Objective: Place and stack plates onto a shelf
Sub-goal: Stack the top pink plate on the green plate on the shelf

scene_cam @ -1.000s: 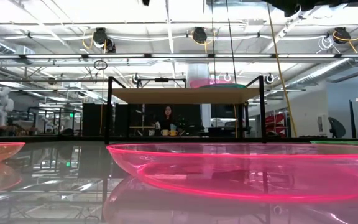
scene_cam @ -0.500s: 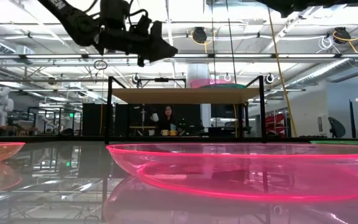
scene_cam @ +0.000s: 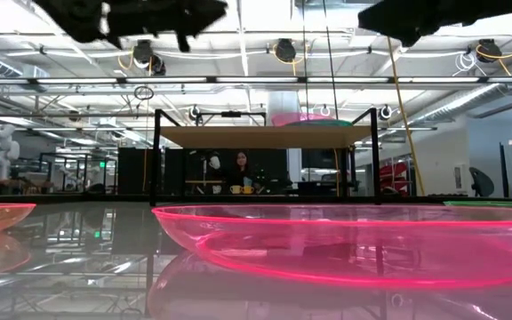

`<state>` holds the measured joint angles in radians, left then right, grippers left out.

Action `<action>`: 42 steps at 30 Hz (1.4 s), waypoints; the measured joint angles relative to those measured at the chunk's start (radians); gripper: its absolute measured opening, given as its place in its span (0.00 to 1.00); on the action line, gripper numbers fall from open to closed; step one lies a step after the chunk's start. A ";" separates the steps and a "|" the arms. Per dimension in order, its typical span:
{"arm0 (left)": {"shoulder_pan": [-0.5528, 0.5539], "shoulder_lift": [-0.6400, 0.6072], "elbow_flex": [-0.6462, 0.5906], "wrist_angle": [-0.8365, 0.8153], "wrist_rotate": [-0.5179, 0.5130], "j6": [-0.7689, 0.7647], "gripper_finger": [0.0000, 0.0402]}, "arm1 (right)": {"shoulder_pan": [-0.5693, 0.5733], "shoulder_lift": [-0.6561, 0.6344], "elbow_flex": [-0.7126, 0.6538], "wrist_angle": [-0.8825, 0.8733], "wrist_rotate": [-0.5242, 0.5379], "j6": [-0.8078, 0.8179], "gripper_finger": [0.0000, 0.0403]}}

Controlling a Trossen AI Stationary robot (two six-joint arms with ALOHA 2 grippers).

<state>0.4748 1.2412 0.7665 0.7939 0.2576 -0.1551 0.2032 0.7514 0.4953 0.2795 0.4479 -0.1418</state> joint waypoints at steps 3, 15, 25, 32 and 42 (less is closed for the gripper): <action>-0.044 -0.113 -0.112 0.033 -0.018 0.019 0.26 | -0.007 0.000 0.000 -0.027 0.065 0.025 0.30; -0.226 -0.282 -0.429 0.137 -0.154 0.006 0.26 | -0.034 0.033 0.021 -0.172 0.150 0.235 0.30; -0.255 -0.280 -0.445 0.148 -0.202 0.037 0.26 | -0.066 0.229 0.019 -0.167 0.044 0.294 0.30; -0.255 -0.280 -0.445 0.145 -0.207 0.039 0.26 | -0.146 0.294 0.033 -0.047 -0.088 0.280 0.30; -0.255 -0.279 -0.445 0.151 -0.207 0.050 0.26 | -0.331 0.367 0.205 -0.058 -0.177 0.186 0.30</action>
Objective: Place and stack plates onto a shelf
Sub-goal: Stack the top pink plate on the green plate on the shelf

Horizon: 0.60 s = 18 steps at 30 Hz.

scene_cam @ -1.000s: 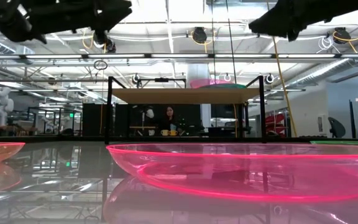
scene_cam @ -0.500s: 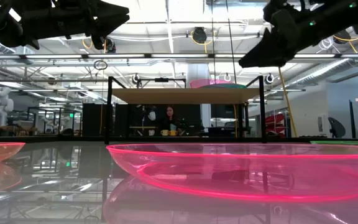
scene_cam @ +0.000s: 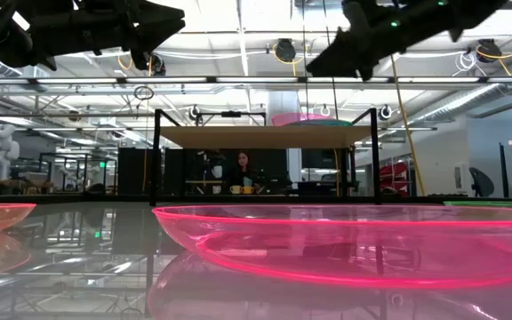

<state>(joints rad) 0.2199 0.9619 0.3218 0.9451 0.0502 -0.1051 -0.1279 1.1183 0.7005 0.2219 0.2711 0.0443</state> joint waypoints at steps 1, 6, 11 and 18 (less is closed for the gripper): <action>0.000 0.000 0.000 0.001 0.000 0.000 0.26 | -0.027 0.006 0.020 -0.007 -0.014 -0.011 0.30; 0.000 0.000 0.000 0.001 0.000 -0.003 0.26 | -0.163 0.048 0.119 -0.017 -0.096 -0.071 0.30; 0.000 0.000 0.000 0.001 0.000 -0.006 0.26 | -0.329 0.163 0.266 -0.179 -0.227 -0.064 0.30; 0.000 0.000 0.001 0.000 0.000 -0.009 0.26 | -0.463 0.356 0.447 -0.413 -0.276 -0.132 0.30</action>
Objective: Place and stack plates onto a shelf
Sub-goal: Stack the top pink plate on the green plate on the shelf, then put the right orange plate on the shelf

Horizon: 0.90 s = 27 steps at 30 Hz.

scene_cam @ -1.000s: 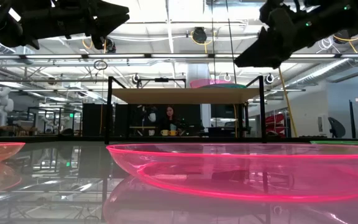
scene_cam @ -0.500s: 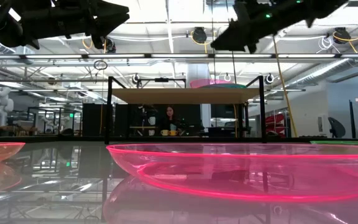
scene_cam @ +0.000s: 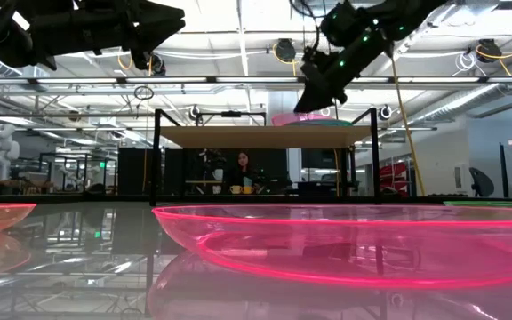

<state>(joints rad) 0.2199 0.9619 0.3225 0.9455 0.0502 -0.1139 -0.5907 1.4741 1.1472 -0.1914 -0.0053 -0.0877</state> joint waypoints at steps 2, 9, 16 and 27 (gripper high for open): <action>0.000 0.000 0.000 0.000 0.000 0.000 0.26 | -0.014 0.021 0.008 -0.027 0.000 -0.007 0.30; 0.000 0.000 0.000 -0.010 0.000 0.001 0.26 | -0.049 0.030 0.009 -0.132 0.000 -0.013 0.30; 0.000 0.000 0.000 -0.019 0.001 0.006 0.26 | -0.058 -0.032 0.009 -0.193 0.003 -0.004 0.30; -0.006 0.000 0.001 -0.004 0.002 -0.028 0.26 | 0.026 -0.307 -0.054 -0.212 -0.183 -0.008 0.30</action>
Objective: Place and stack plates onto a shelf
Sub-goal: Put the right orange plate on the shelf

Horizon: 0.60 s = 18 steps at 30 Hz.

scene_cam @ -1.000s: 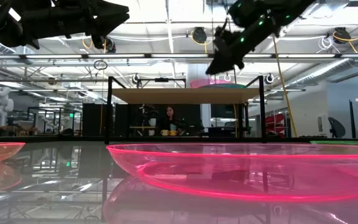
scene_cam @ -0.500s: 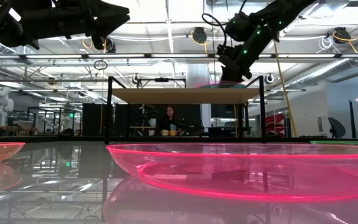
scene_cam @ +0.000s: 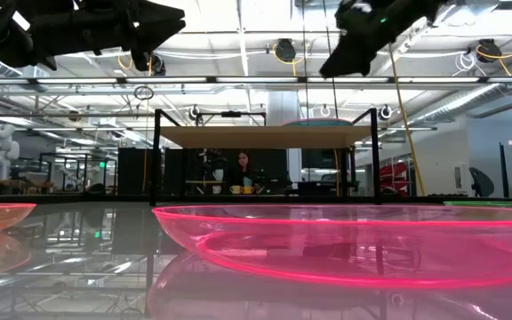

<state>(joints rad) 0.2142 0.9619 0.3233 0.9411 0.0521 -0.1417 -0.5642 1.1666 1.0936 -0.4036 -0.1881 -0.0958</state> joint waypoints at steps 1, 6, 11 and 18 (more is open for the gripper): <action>-0.003 0.000 0.000 0.004 0.000 0.000 0.26 | 0.016 -0.028 -0.019 -0.001 -0.007 -0.017 0.30; -0.020 0.000 0.000 0.052 0.003 0.027 0.26 | 0.062 -0.141 -0.088 -0.039 -0.008 -0.131 0.30; -0.041 0.000 0.000 0.060 0.008 0.027 0.26 | 0.095 -0.173 -0.123 -0.129 -0.054 -0.088 0.30; -0.062 0.000 0.000 0.107 0.009 0.111 0.26 | 0.116 -0.128 -0.132 -0.170 -0.051 -0.053 0.30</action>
<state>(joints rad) 0.1519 0.9619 0.3233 1.0483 0.0612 -0.0307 -0.4483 1.0384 0.9615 -0.5733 -0.2386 -0.1486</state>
